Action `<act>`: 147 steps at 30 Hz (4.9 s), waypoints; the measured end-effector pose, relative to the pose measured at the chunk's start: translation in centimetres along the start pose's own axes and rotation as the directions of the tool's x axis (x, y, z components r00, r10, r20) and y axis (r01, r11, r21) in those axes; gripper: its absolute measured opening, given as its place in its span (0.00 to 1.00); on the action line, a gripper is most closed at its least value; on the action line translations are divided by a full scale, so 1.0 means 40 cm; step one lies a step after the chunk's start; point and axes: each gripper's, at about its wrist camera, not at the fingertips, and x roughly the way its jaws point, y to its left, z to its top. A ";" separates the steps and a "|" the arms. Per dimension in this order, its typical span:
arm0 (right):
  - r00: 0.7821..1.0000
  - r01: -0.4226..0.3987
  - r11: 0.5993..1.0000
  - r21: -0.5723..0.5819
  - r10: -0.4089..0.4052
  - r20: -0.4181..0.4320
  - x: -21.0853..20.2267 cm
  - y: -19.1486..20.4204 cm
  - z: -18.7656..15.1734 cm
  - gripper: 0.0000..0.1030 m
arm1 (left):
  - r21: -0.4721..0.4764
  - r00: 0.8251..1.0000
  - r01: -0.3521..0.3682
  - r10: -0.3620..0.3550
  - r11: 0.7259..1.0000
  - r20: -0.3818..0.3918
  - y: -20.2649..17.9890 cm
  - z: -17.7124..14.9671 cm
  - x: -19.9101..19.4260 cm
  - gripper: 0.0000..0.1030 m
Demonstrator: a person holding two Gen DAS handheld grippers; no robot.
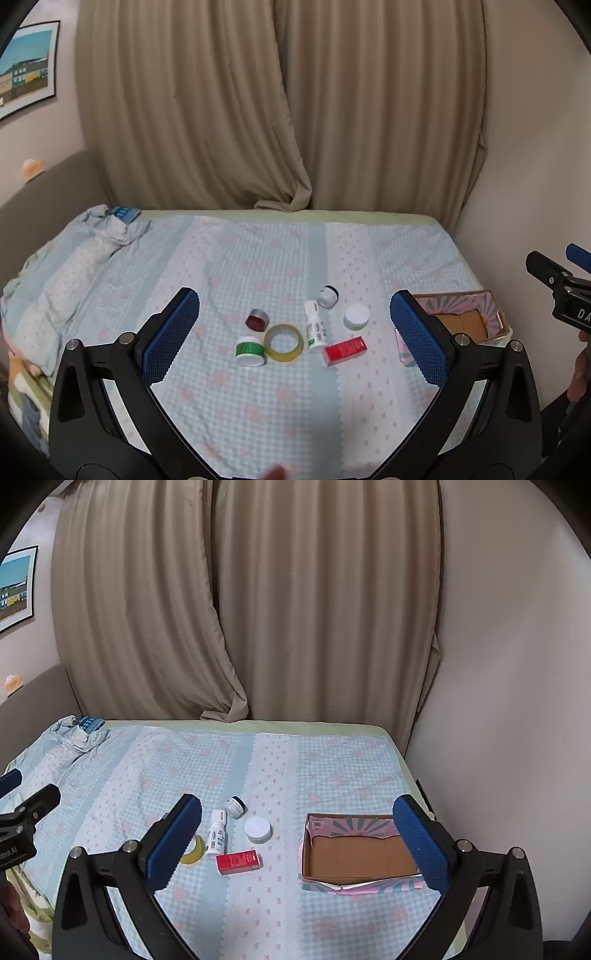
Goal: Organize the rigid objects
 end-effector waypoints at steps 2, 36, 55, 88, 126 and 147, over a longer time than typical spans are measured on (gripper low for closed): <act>1.000 0.007 1.000 -0.010 -0.007 0.003 0.000 0.001 0.000 1.00 | -0.004 1.000 0.004 -0.003 1.000 0.015 0.000 0.002 -0.001 0.99; 1.000 -0.010 1.000 0.006 0.010 0.012 -0.003 0.000 -0.004 1.00 | -0.030 1.000 0.019 -0.019 0.999 0.023 0.019 0.016 -0.006 0.99; 1.000 -0.004 1.000 0.016 0.004 0.013 0.001 -0.001 0.000 1.00 | -0.021 0.999 0.019 -0.018 1.000 0.039 0.016 0.000 -0.015 0.99; 1.000 0.001 0.999 0.039 -0.001 0.005 0.004 -0.010 0.005 1.00 | -0.017 0.999 0.022 -0.022 1.000 0.036 0.015 0.015 0.005 0.99; 0.849 -0.093 0.986 0.138 0.151 -0.507 0.644 0.237 -0.136 1.00 | -0.164 0.807 0.065 -0.149 0.984 -0.571 0.314 -0.261 0.761 0.99; 0.541 -0.205 0.976 0.069 0.172 -0.823 1.189 0.406 -0.343 0.84 | -0.110 0.573 -0.061 -0.055 0.992 -0.818 0.324 -0.448 1.139 0.97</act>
